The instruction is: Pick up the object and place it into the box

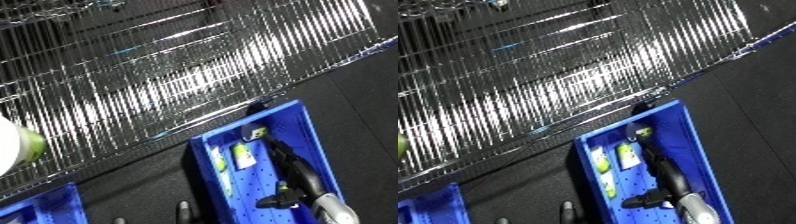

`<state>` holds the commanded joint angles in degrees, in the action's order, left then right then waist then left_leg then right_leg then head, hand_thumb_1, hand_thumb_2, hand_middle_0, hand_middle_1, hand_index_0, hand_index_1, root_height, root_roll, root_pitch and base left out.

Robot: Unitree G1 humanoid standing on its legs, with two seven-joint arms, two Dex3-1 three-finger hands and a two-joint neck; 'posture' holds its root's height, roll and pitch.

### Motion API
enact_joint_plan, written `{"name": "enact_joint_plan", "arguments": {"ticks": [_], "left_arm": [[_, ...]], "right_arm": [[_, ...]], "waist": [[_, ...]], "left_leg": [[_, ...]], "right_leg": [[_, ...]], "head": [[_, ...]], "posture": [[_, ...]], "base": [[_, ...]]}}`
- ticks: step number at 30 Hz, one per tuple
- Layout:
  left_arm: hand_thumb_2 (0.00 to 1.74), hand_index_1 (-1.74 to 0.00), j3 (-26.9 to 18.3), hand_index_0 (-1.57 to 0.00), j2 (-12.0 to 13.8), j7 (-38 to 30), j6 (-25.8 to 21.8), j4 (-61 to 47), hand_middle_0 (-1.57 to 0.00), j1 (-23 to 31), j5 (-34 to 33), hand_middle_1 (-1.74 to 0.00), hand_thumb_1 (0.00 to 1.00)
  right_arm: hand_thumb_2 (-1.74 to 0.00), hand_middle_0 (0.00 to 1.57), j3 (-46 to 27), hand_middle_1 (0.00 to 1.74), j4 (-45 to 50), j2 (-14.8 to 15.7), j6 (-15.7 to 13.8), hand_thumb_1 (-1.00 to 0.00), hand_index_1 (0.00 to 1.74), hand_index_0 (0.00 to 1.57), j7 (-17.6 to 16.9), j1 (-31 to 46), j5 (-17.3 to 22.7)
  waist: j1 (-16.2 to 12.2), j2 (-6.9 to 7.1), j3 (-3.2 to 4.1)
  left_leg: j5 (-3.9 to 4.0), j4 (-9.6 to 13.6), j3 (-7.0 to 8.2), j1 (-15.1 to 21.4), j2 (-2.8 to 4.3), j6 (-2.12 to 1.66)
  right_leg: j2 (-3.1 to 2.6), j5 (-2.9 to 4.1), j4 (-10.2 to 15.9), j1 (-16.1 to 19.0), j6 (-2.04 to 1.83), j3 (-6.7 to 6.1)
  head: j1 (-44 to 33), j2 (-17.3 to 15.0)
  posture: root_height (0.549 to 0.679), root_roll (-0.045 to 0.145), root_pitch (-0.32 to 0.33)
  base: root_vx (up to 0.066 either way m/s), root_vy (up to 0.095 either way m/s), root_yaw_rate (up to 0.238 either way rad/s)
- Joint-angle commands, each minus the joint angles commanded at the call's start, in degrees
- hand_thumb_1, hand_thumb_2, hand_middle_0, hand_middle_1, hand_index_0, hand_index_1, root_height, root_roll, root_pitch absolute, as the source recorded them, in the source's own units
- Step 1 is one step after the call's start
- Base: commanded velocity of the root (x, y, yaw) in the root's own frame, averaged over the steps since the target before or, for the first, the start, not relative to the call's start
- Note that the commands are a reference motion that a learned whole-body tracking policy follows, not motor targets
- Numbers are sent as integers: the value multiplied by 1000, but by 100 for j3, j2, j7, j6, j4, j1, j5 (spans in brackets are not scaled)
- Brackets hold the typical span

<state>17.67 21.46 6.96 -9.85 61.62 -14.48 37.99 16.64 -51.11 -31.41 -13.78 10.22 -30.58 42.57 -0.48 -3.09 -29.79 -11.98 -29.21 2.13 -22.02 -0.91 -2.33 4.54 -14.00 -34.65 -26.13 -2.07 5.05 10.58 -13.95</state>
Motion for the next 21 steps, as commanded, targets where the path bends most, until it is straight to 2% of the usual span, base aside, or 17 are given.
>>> {"name": "enact_joint_plan", "arguments": {"ticks": [5, 9, 15, 21], "left_arm": [[0, 0, 40, 0, 68, 20, 102, 67, 0, -232, -118, 0, 0], [0, 0, 100, 0, 148, 135, 92, 148, 0, -385, -234, 0, 0], [0, 0, 175, 0, 271, 232, 57, 195, 0, -472, -323, 0, 0], [0, 0, 198, 0, 377, 269, 50, 165, 0, -482, -346, 0, 0]], "right_arm": [[0, 0, 110, 0, 54, 170, 195, 0, 0, 0, -31, -108, 28], [0, 0, 214, 0, -23, 282, 354, 0, 0, 0, -208, -140, 20], [0, 0, 370, 0, -133, 413, 542, 0, 0, 0, -440, -101, 125], [0, 0, 487, 0, -433, 597, 535, 0, 0, 0, -480, -21, 174]], "waist": [[127, 57, 0], [228, 84, 0], [380, 156, 0], [514, 259, 0]], "left_leg": [[153, 143, -78, -29, 43, -17], [221, 197, -148, -68, 45, -16], [207, 104, -238, -157, 22, 7], [114, -108, -299, -285, 13, 50]], "right_leg": [[-9, -25, -14, 10, -40, 91], [21, -17, 15, 21, -60, 171], [68, 29, 117, 65, -80, 263], [95, 11, 59, 73, -73, 338]], "head": [[-755, 142], [-1338, 297], [-2235, 490], [-2802, 569]], "posture": [[651, 65, 81], [651, 62, 86], [653, 58, 89], [652, 51, 87]], "base": [[-23, -53, 192], [-10, -73, 322], [9, -66, 229], [25, -36, 88]]}}
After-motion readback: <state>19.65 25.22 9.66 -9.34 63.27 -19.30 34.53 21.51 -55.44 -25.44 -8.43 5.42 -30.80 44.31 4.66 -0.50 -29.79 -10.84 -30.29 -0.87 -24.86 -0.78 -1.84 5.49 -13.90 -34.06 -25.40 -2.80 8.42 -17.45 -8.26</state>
